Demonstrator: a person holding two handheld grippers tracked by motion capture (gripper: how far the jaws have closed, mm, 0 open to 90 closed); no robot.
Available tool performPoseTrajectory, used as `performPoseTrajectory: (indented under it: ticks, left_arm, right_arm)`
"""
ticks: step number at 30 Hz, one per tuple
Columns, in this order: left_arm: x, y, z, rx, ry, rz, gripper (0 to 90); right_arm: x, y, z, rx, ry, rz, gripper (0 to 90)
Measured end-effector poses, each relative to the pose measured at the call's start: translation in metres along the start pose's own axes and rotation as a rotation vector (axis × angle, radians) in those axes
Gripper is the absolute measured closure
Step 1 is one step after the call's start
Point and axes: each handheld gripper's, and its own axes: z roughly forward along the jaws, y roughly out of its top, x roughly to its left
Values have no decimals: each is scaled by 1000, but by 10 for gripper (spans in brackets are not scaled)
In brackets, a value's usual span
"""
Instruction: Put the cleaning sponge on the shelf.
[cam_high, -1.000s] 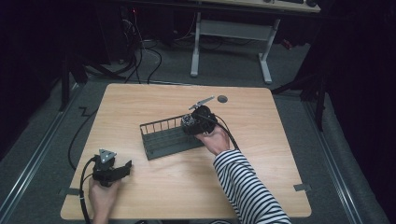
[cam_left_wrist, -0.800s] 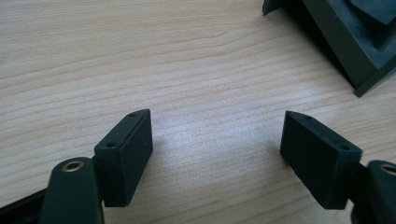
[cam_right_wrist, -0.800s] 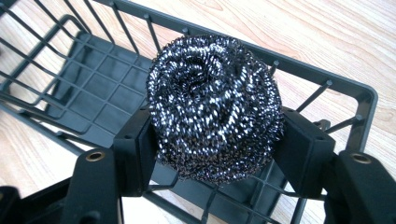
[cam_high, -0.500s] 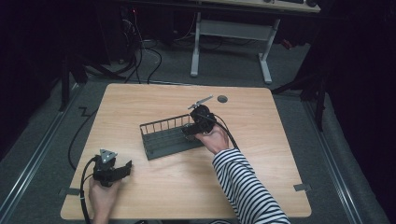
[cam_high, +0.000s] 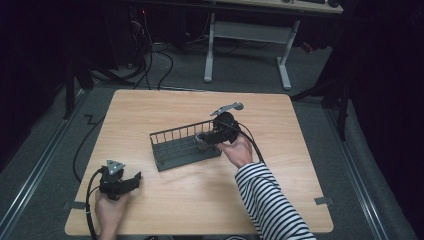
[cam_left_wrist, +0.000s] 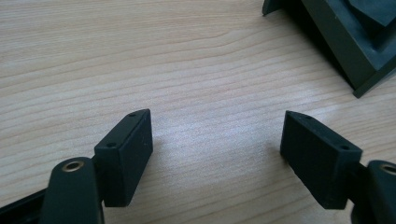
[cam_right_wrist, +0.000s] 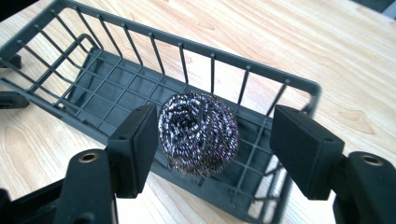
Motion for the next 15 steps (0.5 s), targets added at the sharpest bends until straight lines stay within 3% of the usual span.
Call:
performPoseTrajectory:
  ticks: [8,10,15]
  left_arm:
    - [0,0,0,-1,-1,-1,258]
    - [0,0,0,0,-2,-1,258]
    - [0,0,0,0,-2,-1,258]
  right_arm:
    - [-8,-15,-23,-40,-17,22,358]
    - [-10,-21,-31,-41,-54,1,367]
    - [-14,-27,-44,-70,-59,11,376]
